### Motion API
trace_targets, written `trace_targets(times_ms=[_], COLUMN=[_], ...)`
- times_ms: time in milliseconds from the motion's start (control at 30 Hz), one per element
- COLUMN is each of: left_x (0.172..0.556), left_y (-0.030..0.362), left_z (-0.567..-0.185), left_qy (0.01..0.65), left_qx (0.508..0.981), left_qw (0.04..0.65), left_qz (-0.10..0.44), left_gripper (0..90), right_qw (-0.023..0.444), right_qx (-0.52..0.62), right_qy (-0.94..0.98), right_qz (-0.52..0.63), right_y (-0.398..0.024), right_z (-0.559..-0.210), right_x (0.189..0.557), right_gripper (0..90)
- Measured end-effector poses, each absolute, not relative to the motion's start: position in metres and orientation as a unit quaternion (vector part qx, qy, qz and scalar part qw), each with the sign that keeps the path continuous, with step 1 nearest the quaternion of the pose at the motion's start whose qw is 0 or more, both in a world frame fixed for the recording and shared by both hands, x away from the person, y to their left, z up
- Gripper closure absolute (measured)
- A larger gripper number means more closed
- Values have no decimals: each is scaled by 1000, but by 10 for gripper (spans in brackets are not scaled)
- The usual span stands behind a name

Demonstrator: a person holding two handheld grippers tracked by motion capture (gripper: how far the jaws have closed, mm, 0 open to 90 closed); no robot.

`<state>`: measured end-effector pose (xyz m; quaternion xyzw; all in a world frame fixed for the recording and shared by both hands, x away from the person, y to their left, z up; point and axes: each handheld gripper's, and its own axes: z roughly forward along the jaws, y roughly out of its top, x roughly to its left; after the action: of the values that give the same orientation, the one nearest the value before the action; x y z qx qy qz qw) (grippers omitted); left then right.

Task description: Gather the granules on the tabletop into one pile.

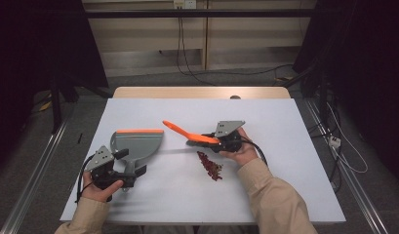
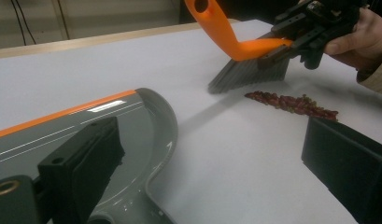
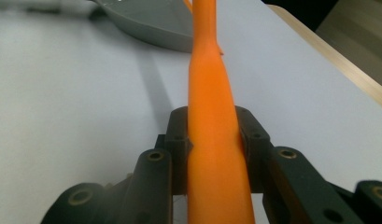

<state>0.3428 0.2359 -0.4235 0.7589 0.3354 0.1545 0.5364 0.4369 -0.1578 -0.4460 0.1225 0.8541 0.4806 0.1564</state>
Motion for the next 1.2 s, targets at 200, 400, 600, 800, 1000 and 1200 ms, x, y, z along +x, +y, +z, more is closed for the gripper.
trace_targets(times_ms=[200, 400, 600, 800, 1000, 1200], left_x=[343, 344, 343, 343, 344, 344], left_y=[236, 237, 237, 237, 236, 236], left_z=[-424, -424, -424, -424, -424, -424], left_qy=[338, 338, 338, 338, 337, 337], left_qx=[757, 757, 757, 758, 759, 759], left_qw=[538, 537, 536, 536, 534, 534], left_qz=[154, 155, 155, 156, 155, 156], left_gripper=[48, 48, 48, 48, 48, 48], right_qw=[149, 139, 129, 121, 119, 117], right_qx=[100, 78, 66, 59, 61, 56], right_qy=[861, 867, 871, 874, 872, 875], right_qz=[476, 471, 469, 468, 470, 467], right_y=[-157, -160, -166, -171, -174, -173], right_z=[-445, -443, -441, -439, -438, -437], right_x=[432, 426, 419, 412, 405, 397], right_gripper=[713, 712, 713, 713, 713, 714])
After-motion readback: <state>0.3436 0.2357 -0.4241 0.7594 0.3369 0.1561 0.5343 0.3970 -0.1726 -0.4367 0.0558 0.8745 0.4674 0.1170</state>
